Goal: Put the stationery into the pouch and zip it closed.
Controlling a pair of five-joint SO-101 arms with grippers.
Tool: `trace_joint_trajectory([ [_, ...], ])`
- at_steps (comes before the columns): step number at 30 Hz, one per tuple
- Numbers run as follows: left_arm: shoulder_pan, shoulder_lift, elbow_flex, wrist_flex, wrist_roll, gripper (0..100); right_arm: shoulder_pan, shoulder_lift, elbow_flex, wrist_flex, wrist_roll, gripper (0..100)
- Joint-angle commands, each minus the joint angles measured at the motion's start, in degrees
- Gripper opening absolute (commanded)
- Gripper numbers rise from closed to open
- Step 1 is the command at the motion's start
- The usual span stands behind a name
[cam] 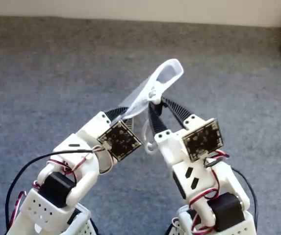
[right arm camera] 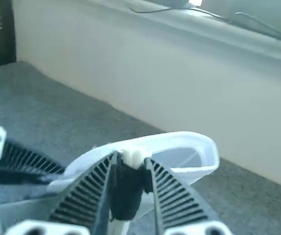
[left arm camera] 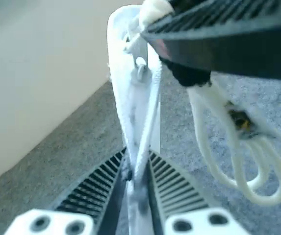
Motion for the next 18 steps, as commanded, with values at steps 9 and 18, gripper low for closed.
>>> trace_joint_trajectory([
  [9, -2.33, -10.68, 7.87, 0.70, 1.23, 1, 7.34, -0.66, 5.05, -13.67, -1.41, 0.5],
  [18, -2.33, -16.92, 9.27, 4.92, 3.60, 1, 6.73, -1.10, 4.70, -8.66, -1.49, 0.9],
])
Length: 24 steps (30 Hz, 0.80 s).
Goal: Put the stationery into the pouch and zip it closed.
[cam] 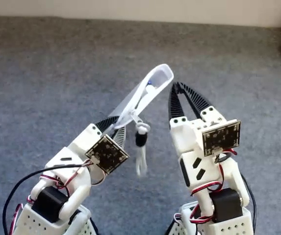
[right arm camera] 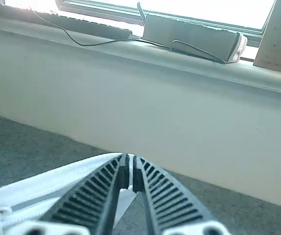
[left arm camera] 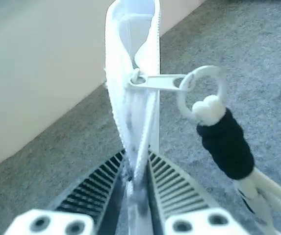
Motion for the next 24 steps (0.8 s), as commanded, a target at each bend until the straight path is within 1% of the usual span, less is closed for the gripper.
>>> trace_joint_trajectory([
  [1, -1.45, -2.07, -0.13, 1.93, 2.02, 1, -0.57, -1.27, -2.24, 5.67, -0.53, 1.0],
  [4, -1.45, -2.24, -0.13, 1.93, 2.37, 1, -3.56, -0.92, -8.75, 15.08, -0.53, 2.3],
  [7, -1.45, -2.24, -0.04, 1.85, 2.37, 1, -7.43, -1.01, -13.58, 24.22, -0.53, 9.1],
  [9, -1.45, -2.24, 0.13, 1.93, 2.37, 1, -10.59, -1.01, -15.52, 28.88, -0.53, 12.8],
  [11, -1.45, -2.24, 0.84, 1.85, 2.37, 1, -14.02, -1.01, -16.48, 31.96, -0.53, 13.5],
  [17, -1.45, -2.33, 1.19, 1.85, 2.37, 1, -23.60, -0.75, -14.99, 33.01, -0.53, 13.5],
  [24, -1.45, -2.33, 1.27, 1.85, 2.46, 1, -26.15, -0.75, -13.23, 32.84, -0.53, 13.8],
])
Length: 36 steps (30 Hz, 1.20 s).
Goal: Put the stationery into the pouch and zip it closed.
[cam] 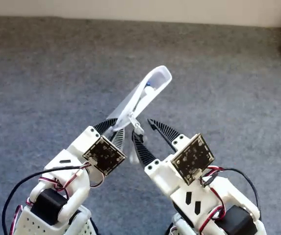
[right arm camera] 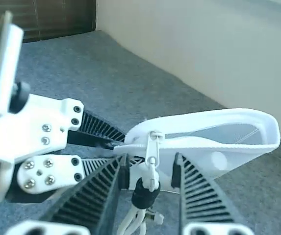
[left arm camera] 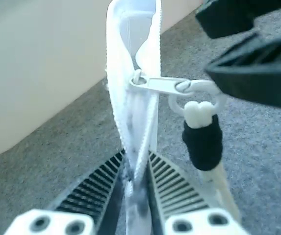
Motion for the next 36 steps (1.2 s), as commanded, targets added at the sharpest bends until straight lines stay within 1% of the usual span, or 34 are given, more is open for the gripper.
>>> trace_joint_trajectory([
  [1, -1.36, -0.22, 0.22, 0.00, 0.62, 1, -1.27, 0.31, 0.04, -0.22, -0.53, 13.8],
  [4, -1.36, -0.22, 0.22, 0.09, 0.62, 1, -1.19, 0.40, 0.66, -1.54, -0.53, 13.8],
  [8, -1.36, -0.22, 0.22, 0.09, 0.62, 1, -1.27, 0.40, 5.05, -4.79, -0.53, 13.8],
  [11, -1.36, -0.22, 0.22, 0.18, 0.62, 1, -1.27, 0.40, 7.16, -5.32, -0.53, 13.8],
  [17, -1.36, -0.22, 0.13, 0.88, 0.62, 1, -1.01, 0.31, 7.34, -5.58, -0.53, 13.5],
  [20, -1.36, -0.22, 0.13, 0.88, 0.62, 1, -0.75, 0.40, 8.04, -8.40, -0.53, 13.5],
  [25, -1.36, -0.22, 0.13, 0.88, 0.62, 1, 1.63, 0.40, 11.12, -12.00, -0.53, 12.8],
  [31, -1.36, -0.22, 0.22, 0.88, 0.62, 1, 5.49, 0.13, 12.26, -14.73, -0.26, 0.6],
  [36, -1.27, -0.22, 0.92, 0.70, 0.62, 1, 10.86, -0.04, 12.26, -14.90, -0.53, 0.5],
])
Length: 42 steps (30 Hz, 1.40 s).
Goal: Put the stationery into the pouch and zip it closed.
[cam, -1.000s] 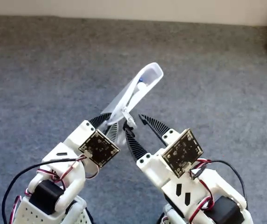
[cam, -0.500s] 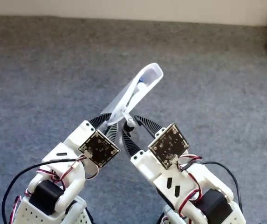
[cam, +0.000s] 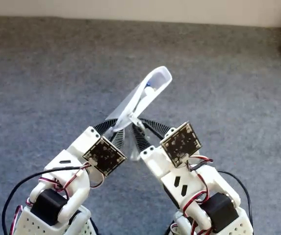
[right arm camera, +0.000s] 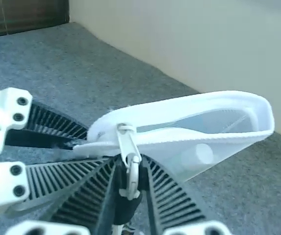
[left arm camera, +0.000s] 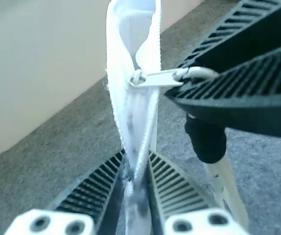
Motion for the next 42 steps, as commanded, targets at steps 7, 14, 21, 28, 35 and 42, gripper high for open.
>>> trace_joint_trajectory([
  [7, -1.19, -0.13, 1.10, 0.18, 0.62, 1, 11.91, -0.22, 0.31, -9.45, -1.93, 0.5],
  [14, -1.19, -0.13, 1.10, 0.26, 0.62, 1, 18.42, -0.22, 0.31, -12.62, -6.59, 0.5],
  [21, -1.19, -0.13, 1.10, 0.35, 0.62, 1, 22.29, -0.22, 3.30, -18.68, -6.68, 0.5],
  [28, -1.27, -0.13, 1.10, 0.35, 0.62, 1, 23.52, -0.22, 7.34, -24.13, -6.59, 0.5],
  [35, -1.01, -0.13, 0.31, 0.35, 0.62, 1, 19.91, -0.75, 7.25, -20.18, -6.15, 0.5],
  [42, -1.36, -0.13, -2.51, 0.35, 6.07, 16, 15.34, -0.75, 7.16, -16.22, -6.07, 0.5],
])
